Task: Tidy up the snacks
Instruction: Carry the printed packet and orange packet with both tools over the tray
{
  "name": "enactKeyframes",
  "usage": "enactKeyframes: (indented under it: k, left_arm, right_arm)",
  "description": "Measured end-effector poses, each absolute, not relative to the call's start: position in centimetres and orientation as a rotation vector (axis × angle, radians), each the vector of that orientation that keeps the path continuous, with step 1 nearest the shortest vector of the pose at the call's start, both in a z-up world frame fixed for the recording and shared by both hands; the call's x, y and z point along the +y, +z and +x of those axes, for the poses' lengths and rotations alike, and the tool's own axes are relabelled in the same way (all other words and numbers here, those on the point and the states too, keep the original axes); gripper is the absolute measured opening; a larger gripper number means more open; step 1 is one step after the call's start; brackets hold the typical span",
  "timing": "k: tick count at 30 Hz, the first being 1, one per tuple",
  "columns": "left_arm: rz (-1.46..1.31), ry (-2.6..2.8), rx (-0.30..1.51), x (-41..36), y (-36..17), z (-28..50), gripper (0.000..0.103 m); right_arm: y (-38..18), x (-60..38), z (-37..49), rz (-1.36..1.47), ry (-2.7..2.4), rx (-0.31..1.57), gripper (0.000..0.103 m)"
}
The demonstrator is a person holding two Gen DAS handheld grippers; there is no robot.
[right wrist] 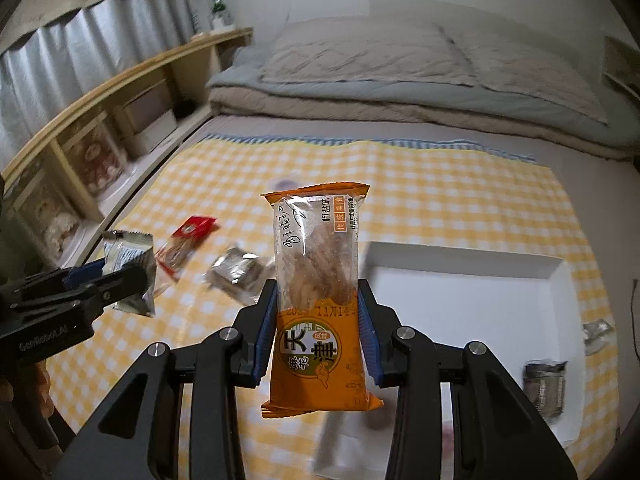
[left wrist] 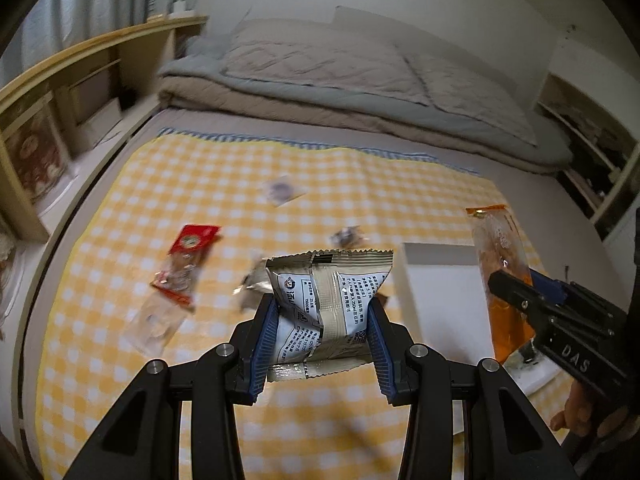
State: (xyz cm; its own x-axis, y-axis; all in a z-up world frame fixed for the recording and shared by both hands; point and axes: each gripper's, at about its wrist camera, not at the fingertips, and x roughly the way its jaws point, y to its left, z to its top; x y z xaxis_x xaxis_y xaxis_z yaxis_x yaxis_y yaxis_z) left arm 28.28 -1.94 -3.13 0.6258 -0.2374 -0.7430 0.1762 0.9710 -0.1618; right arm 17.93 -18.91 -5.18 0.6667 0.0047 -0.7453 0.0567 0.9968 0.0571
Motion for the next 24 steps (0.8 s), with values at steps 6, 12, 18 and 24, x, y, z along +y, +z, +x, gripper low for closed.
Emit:
enactKeyframes:
  k: [6,12,18,24]
  left_arm:
    - [-0.078,-0.295,0.879,-5.0,-3.8,29.7,0.043]
    - [-0.062,-0.358,0.907,-8.8,-4.9,31.6,0.043]
    - [-0.037,-0.411,0.966,-13.2,-7.3,34.0,0.043]
    - [-0.076,-0.440,1.040,-16.3,-10.0,36.7,0.043]
  right_arm:
    - [-4.4,-23.0,16.8,0.115,-0.098,0.823,0.038]
    - [-4.9,-27.2,16.0,0.161,-0.172,0.846,0.038]
    - [-6.6,-30.0,15.8,0.183,-0.233,0.905,0.038]
    - [-8.3,-32.1,16.2,0.185,-0.261,0.952,0.038]
